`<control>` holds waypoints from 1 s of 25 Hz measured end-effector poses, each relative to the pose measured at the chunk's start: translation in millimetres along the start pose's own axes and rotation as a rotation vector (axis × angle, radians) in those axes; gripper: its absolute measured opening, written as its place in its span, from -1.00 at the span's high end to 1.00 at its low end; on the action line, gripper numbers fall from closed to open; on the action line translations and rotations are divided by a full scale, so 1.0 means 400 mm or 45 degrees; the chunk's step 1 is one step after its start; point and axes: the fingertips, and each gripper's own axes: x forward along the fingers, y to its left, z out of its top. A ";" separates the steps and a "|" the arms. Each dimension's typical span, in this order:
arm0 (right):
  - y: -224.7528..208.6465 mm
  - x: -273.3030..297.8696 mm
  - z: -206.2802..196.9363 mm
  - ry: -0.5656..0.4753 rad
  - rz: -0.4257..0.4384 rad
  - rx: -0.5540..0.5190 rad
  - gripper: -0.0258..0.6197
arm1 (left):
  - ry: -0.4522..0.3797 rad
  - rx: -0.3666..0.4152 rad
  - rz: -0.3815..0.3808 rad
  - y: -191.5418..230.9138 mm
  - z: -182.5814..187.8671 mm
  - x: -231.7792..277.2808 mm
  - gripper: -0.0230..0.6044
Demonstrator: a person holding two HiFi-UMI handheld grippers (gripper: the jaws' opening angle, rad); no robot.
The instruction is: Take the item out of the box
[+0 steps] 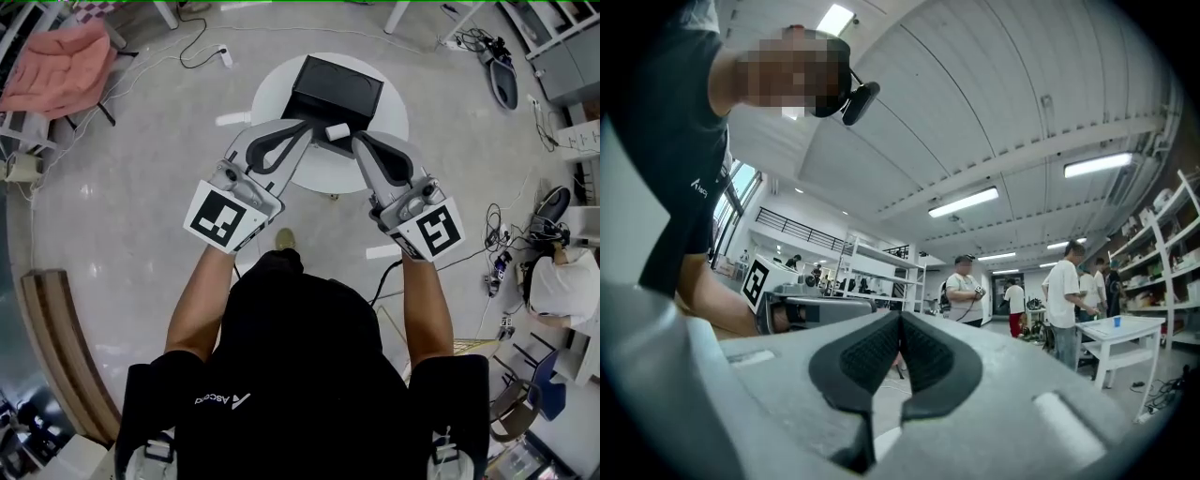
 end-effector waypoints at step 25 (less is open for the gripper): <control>-0.208 0.115 -0.530 0.804 0.416 -0.462 0.92 | 0.088 -0.116 0.080 0.216 -0.244 0.163 0.92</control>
